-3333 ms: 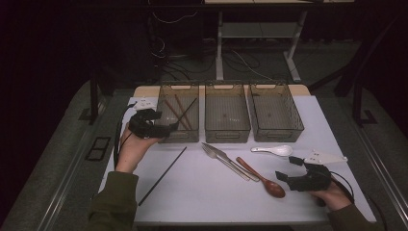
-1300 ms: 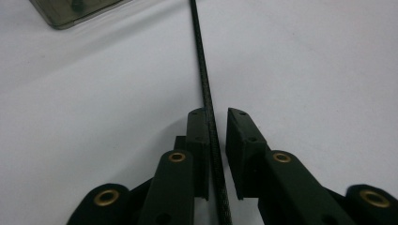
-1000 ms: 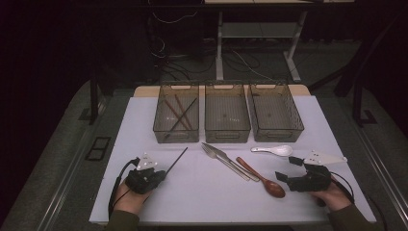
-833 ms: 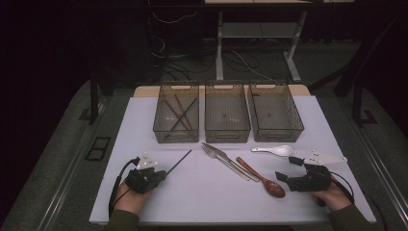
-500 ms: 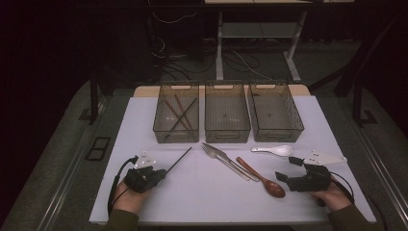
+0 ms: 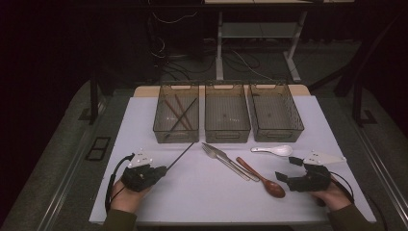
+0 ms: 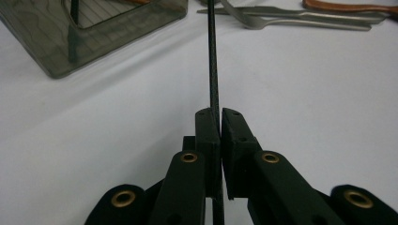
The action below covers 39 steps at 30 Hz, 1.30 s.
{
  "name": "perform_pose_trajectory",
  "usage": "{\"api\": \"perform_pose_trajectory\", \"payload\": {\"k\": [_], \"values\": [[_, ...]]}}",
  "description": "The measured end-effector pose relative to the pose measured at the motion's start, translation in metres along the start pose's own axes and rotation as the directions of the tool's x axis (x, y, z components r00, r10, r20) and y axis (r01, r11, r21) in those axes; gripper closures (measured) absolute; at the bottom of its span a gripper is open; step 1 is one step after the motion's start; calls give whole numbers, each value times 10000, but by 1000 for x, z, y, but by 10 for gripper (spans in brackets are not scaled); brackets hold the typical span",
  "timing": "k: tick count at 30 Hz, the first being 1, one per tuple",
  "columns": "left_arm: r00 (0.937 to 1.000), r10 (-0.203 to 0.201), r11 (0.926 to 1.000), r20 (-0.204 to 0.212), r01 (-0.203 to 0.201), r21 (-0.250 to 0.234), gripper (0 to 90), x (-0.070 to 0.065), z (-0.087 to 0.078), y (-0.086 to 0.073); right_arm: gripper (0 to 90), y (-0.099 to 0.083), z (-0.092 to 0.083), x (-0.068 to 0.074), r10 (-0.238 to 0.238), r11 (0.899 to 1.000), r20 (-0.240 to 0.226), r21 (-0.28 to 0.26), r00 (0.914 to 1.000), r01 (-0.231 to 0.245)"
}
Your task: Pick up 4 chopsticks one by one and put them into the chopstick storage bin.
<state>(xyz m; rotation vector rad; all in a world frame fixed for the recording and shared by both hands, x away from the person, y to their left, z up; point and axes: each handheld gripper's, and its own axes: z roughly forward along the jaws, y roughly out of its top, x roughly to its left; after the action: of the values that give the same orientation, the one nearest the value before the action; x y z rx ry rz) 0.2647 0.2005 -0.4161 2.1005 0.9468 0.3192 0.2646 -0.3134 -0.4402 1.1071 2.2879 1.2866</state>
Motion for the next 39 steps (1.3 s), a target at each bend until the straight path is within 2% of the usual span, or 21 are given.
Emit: {"api": "perform_pose_trajectory", "payload": {"k": [7,10,15,20,26,31,39], "values": [[9998,174,9997,-94,-175,-165,853,2,-1,10,171,0,-1,-1,-17,10000,-20,-43,10000,17],[9998,168,9991,-91,-171,-393,853,4,-1,17,171,0,-1,0,-21,10000,-65,-67,10000,21],[9995,283,9968,-102,-290,-744,853,6,-3,35,171,0,-1,-1,59,10000,-11,-56,10000,-59],[9994,336,9934,-75,-342,-1091,853,14,-3,56,171,0,0,0,78,10000,36,-36,10000,-78],[9994,335,9916,-75,-342,-1243,854,30,3,86,171,0,0,-1,89,10000,42,15,10000,-90],[9993,258,9912,-253,-288,-1290,854,45,10,111,171,-1,0,-2,180,9998,26,-29,9998,-180],[9984,177,9944,-545,-233,-1034,853,70,25,143,171,-2,-1,-2,191,9998,39,-67,9998,-191]]}}
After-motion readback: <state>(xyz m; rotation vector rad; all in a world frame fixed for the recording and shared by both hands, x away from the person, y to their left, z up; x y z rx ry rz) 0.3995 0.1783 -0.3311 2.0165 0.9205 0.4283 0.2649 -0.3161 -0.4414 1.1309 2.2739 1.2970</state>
